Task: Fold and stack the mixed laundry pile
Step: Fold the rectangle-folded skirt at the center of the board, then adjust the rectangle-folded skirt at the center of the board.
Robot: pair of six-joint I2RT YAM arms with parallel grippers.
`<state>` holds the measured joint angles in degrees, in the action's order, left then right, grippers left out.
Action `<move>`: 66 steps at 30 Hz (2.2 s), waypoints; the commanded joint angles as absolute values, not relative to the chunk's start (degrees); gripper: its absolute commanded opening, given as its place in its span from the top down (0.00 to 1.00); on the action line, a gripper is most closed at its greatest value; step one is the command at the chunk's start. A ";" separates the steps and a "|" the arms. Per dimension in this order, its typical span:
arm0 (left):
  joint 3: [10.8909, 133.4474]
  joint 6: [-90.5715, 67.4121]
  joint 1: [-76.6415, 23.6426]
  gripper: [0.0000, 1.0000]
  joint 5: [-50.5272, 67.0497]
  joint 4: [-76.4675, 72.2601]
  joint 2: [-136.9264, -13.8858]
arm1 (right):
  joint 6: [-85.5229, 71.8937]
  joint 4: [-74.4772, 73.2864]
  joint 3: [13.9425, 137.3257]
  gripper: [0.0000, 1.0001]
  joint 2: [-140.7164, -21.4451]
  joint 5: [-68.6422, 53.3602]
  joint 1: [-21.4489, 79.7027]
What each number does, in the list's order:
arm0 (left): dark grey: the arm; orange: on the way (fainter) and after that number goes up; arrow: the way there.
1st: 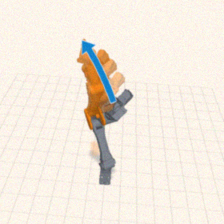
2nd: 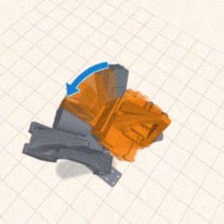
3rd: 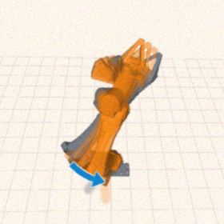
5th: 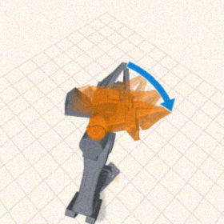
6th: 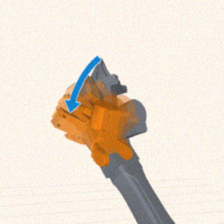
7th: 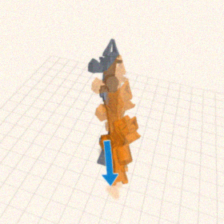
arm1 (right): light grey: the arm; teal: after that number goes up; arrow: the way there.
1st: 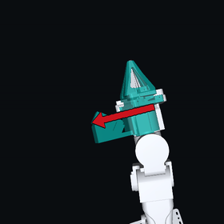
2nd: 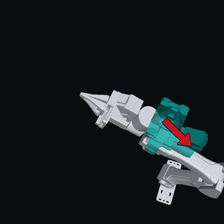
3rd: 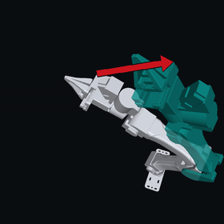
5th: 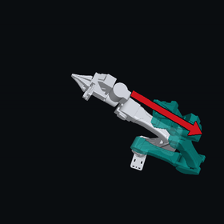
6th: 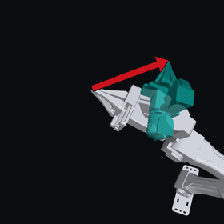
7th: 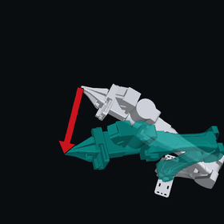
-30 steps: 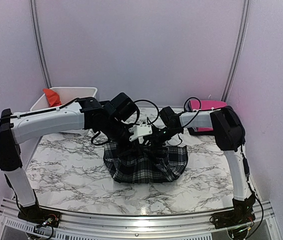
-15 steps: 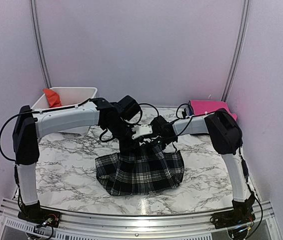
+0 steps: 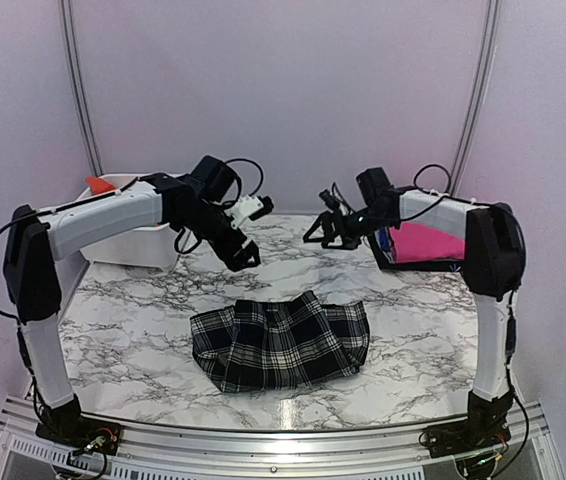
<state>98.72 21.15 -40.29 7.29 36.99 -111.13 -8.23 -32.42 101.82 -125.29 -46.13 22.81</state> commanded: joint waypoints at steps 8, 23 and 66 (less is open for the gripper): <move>81.42 -3.95 -39.45 0.01 -1.58 15.28 -83.65 | -12.95 -16.82 87.68 0.02 -94.31 -35.39 19.68; 53.92 -22.42 -47.53 0.01 14.91 8.15 -78.28 | -8.27 -26.19 65.46 0.15 -87.84 -42.34 30.44; 61.30 -34.04 -35.68 1.00 14.96 -0.09 -113.10 | -10.10 -16.79 72.83 1.00 -119.84 -31.92 25.99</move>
<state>60.40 -33.76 -38.00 19.18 -4.84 -108.71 -10.48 -14.74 70.39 -116.75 -40.21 27.22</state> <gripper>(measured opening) 0.068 0.016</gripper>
